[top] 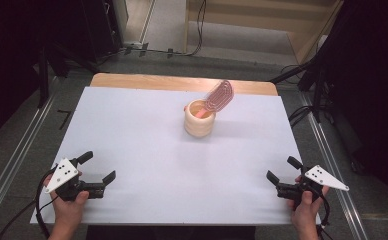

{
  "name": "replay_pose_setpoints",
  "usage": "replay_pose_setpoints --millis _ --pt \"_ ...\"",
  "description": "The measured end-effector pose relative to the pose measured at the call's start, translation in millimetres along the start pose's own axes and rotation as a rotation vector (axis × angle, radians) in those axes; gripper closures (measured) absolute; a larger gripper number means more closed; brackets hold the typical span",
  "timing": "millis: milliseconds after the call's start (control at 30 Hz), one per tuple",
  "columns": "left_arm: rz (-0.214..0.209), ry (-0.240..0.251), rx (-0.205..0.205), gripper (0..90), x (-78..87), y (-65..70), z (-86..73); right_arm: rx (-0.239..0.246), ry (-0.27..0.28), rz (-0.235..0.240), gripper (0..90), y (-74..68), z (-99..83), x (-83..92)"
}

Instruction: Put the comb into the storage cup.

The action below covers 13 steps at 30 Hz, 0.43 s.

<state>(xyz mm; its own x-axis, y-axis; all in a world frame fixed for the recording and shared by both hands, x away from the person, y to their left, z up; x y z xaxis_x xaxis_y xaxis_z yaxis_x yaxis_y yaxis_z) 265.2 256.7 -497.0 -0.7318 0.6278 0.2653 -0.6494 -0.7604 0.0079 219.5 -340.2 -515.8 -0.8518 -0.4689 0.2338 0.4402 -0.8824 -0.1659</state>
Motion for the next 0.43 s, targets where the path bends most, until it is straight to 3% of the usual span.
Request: replay_pose_setpoints --millis 233,433 --pt "0.002 0.001 0.003 0.0 0.2 0.3 -0.1 -0.014 0.028 0.016 0.0 5.0 -3.1 3.5" --pt "0.004 -0.001 0.002 0.0 -0.3 0.2 -0.3 -0.007 0.011 0.014 0.0 3.5 -4.5 1.3"
Point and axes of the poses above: each handheld gripper's, and its own axes: x roughly backward along the jaws, z roughly out of its top, y roughly to its right, the point moved 3 cm from there along -x, roughly forward along the jaws, and after that the axes turned 2 degrees about y, right-handed, at the moved point
